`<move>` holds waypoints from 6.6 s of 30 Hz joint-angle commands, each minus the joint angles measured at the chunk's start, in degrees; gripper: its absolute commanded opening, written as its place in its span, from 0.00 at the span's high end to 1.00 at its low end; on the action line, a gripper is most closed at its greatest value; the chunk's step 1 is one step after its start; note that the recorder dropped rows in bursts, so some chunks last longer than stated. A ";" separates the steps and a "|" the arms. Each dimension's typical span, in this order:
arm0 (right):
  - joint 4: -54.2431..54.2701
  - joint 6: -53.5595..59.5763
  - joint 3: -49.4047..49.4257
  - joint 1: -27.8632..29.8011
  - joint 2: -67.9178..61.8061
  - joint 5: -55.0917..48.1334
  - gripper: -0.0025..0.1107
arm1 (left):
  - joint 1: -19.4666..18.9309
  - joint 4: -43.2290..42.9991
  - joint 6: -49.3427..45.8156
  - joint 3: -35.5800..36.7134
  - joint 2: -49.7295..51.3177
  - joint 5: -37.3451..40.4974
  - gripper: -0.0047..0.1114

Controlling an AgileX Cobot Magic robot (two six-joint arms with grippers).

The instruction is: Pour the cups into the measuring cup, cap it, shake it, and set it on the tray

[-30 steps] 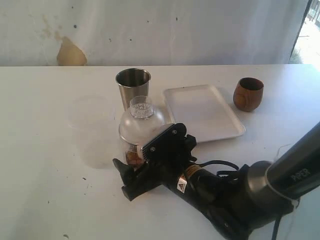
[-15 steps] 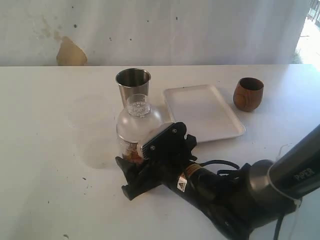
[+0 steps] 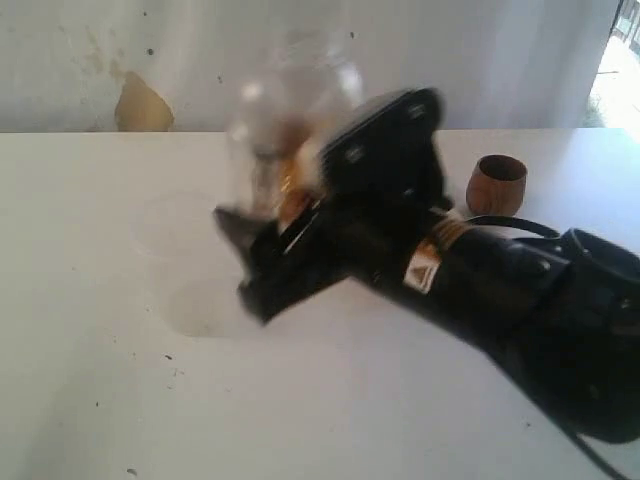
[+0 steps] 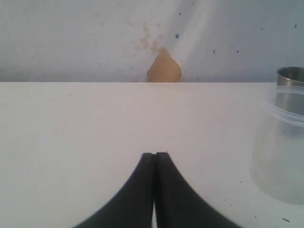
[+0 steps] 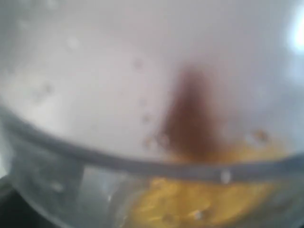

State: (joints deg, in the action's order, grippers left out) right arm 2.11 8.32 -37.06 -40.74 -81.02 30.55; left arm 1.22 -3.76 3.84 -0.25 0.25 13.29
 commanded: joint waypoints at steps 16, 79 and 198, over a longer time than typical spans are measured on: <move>28.43 12.65 -1.22 3.22 3.05 9.90 0.98 | 0.08 0.30 0.23 0.25 -0.25 0.04 0.96; 7.79 5.72 -10.24 2.91 0.84 -3.28 0.98 | 0.19 0.01 0.23 0.25 -0.25 0.10 0.96; 22.64 114.14 -30.83 7.63 -30.51 16.24 0.98 | 0.08 0.01 0.23 0.25 -0.25 0.08 0.96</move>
State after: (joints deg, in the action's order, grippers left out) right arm 27.37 121.37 -67.22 -33.76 -112.46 43.15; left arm 1.22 -3.72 3.93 -0.25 0.25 13.47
